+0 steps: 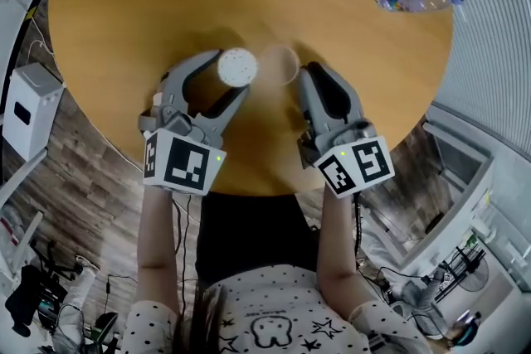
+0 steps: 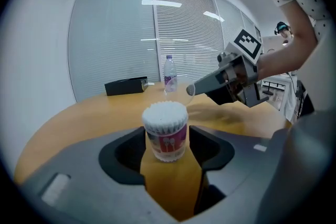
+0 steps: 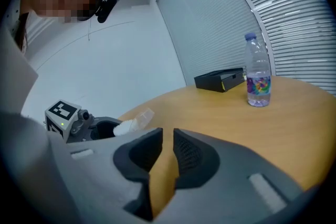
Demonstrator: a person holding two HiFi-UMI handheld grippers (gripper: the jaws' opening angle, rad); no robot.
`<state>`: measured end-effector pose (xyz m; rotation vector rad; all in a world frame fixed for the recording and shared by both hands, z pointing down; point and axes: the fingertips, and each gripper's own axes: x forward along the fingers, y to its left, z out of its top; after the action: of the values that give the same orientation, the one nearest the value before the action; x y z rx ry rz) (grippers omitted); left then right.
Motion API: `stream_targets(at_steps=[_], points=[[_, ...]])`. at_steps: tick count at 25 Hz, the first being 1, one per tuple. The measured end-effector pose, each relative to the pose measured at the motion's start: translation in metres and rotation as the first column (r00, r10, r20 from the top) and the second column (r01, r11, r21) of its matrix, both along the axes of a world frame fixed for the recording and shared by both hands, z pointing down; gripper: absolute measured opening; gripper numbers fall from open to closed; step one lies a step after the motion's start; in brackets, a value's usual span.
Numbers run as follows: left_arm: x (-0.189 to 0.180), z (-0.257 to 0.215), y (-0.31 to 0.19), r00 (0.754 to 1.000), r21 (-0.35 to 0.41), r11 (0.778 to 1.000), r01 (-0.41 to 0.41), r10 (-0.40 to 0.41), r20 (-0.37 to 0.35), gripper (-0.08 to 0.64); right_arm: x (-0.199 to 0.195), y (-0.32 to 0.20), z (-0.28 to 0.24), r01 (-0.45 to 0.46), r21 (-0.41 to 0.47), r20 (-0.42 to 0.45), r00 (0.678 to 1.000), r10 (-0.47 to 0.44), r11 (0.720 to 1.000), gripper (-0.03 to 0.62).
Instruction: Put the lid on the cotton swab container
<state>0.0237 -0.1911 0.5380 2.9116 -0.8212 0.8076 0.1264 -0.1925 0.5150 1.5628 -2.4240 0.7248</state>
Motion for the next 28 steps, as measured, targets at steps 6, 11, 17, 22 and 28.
stream_targets(at_steps=[6, 11, 17, 22, 28], points=[[0.002, 0.003, -0.004, 1.000, -0.020, 1.000, 0.014, -0.015, -0.021, 0.252, 0.000, -0.005, 0.005, 0.002, 0.002, 0.030, 1.000, -0.002, 1.000, 0.069], [0.001, 0.005, -0.003, 0.999, -0.047, 0.998, 0.030, -0.032, -0.038, 0.245, -0.004, -0.011, 0.002, 0.005, 0.017, 0.077, 0.997, -0.006, 1.000, 0.067], [0.000, 0.005, -0.004, 0.997, -0.067, 0.997, 0.043, -0.046, -0.055, 0.244, -0.015, -0.014, -0.014, 0.025, 0.041, 0.125, 0.992, -0.030, 0.999, 0.067], [0.000, 0.006, -0.004, 0.996, -0.081, 0.996, 0.048, -0.054, -0.069, 0.244, -0.030, -0.014, -0.024, 0.056, 0.062, 0.145, 0.987, -0.065, 0.996, 0.067], [-0.001, 0.006, -0.003, 0.996, -0.066, 0.997, 0.049, -0.054, -0.077, 0.244, -0.045, -0.012, -0.030, 0.084, 0.075, 0.155, 0.983, -0.094, 0.994, 0.067]])
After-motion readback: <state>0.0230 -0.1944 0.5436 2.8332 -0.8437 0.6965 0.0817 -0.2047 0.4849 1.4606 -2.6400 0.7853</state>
